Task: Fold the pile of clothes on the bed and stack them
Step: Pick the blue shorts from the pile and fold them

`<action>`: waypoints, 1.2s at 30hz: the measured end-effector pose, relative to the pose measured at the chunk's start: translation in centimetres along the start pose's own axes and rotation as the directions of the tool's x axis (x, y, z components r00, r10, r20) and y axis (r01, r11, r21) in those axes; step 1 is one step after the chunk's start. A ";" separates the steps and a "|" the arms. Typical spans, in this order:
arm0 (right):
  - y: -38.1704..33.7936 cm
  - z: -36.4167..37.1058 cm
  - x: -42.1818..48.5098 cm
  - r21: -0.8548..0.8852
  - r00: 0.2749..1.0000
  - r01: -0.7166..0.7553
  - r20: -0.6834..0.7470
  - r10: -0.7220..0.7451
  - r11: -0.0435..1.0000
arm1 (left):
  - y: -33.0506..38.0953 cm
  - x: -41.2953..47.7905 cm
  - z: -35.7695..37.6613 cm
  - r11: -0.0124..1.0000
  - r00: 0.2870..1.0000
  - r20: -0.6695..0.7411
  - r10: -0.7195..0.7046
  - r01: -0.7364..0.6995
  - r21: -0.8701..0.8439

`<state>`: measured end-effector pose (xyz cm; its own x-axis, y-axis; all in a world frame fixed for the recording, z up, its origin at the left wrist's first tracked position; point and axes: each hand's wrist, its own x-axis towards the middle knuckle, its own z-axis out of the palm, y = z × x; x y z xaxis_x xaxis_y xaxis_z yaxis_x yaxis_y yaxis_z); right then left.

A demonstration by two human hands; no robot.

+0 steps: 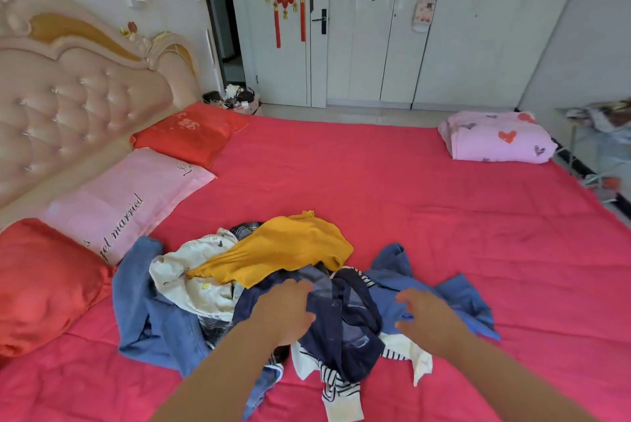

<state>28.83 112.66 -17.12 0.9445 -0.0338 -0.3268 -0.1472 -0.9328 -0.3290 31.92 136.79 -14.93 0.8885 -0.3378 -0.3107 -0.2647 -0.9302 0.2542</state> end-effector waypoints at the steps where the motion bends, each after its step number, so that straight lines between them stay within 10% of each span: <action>1: 0.3 0.1 0.2 0.040 1.000 -0.027 -0.002 0.027 0.999 | -0.2 0.7 0.2 1.000 1.000 -0.002 0.018 -0.018 0.001; 25: 16.1 13.7 19.9 -0.253 0.991 -0.127 -0.073 0.112 0.959 | -0.2 23.2 21.1 0.985 0.973 0.228 -0.016 -0.024 0.171; 36: 18.1 21.6 25.2 -0.232 0.978 -0.104 0.151 0.142 0.967 | -1.7 28.4 28.9 0.966 0.945 0.322 -0.053 -0.033 0.257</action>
<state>43.62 102.67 -50.44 0.8588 -0.1109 -0.5002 -0.1728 -0.9818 -0.0790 46.71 124.64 -50.68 0.7332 -0.3158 -0.6023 -0.3815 -0.9241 0.0202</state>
